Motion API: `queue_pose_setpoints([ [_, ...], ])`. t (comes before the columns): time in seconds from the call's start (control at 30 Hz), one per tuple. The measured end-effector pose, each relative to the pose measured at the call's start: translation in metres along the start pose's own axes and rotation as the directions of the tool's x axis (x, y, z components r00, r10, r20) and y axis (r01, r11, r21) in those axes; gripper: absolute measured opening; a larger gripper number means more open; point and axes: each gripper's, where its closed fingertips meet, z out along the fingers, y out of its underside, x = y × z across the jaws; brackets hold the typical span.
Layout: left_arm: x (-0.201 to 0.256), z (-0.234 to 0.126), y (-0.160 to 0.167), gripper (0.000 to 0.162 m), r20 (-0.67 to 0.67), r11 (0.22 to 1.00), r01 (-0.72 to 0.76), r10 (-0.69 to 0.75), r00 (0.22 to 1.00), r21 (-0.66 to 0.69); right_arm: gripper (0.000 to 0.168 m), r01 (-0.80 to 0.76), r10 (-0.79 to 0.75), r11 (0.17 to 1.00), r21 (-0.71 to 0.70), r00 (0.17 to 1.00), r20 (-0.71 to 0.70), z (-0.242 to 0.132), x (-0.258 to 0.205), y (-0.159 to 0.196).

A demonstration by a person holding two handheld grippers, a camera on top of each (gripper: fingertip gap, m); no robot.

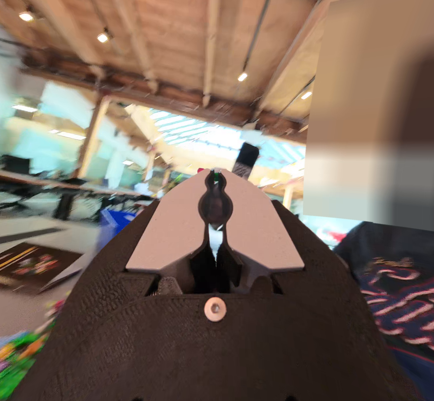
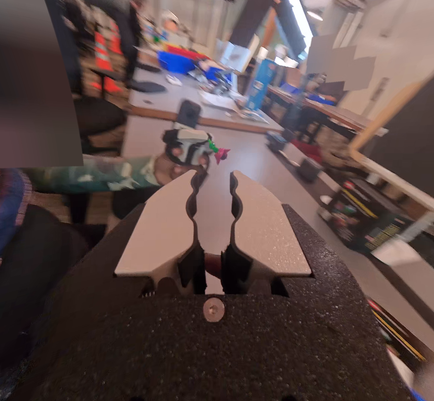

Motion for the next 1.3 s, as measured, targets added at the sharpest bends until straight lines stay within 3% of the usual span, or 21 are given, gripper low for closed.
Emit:
queue_pose_setpoints([
  [0.1,0.015,-0.004,-0.006,0.002,-0.110,0.991,0.122,-0.114,0.987,0.063,0.042,-0.058,0.038,0.991,0.121,0.986,0.160,0.019,-0.020,-0.004],
  [0.3,0.040,0.003,0.002,0.003,-0.263,0.977,0.209,-0.191,0.946,0.040,0.050,0.065,-0.107,0.972,0.224,0.978,0.180,0.051,-0.037,0.005],
  [0.53,0.052,0.015,0.019,0.003,-0.322,0.950,0.311,-0.296,0.899,-0.006,0.045,0.202,-0.267,0.917,0.344,0.951,0.153,0.049,-0.049,-0.002],
  [0.67,0.055,0.018,0.025,0.004,-0.332,0.942,0.334,-0.323,0.887,-0.025,0.023,0.273,-0.336,0.890,0.364,0.934,0.120,0.045,-0.052,-0.006],
  [0.73,0.056,0.019,0.026,0.003,-0.328,0.943,0.332,-0.323,0.888,-0.030,0.020,0.271,-0.335,0.894,0.356,0.933,0.131,0.044,-0.052,-0.005],
  [0.77,0.053,0.020,0.027,0.003,-0.309,0.948,0.317,-0.311,0.899,-0.032,0.020,0.268,-0.330,0.899,0.346,0.935,0.132,0.043,-0.051,-0.004],
  [0.87,0.040,0.020,0.027,0.026,-0.187,0.983,0.183,-0.186,0.965,-0.031,0.020,0.259,-0.309,0.913,0.316,0.943,0.121,0.040,-0.043,-0.003],
  [0.97,0.019,0.019,0.034,0.040,-0.001,0.980,-0.148,0.150,0.989,-0.136,0.020,0.256,-0.281,0.938,0.235,0.956,0.080,0.039,-0.029,0.004],
  [1.0,0.010,0.017,0.038,0.042,0.063,0.926,-0.313,0.333,0.941,-0.211,0.020,0.259,-0.274,0.947,0.190,0.960,0.061,0.039,-0.024,0.008],
  [1.07,-0.009,0.011,0.045,0.042,0.112,0.679,-0.617,0.703,0.702,-0.398,0.020,0.263,-0.265,0.962,0.074,0.964,0.017,0.042,-0.011,0.021],
  [1.13,-0.018,0.009,0.049,0.042,0.059,0.389,-0.766,0.905,0.420,-0.512,0.020,0.241,-0.242,0.970,-0.034,0.970,-0.007,0.044,-0.003,0.034],
  [1.17,-0.017,0.011,0.052,0.041,0.027,0.311,-0.792,0.936,0.350,-0.525,0.020,0.221,-0.222,0.973,-0.060,0.975,-0.014,0.046,-0.001,0.038],
  [1.3,-0.013,0.017,0.057,0.030,-0.006,0.229,-0.810,0.961,0.275,-0.540,0.019,0.122,-0.121,0.989,-0.085,0.992,0.023,0.050,-0.004,0.047],
])
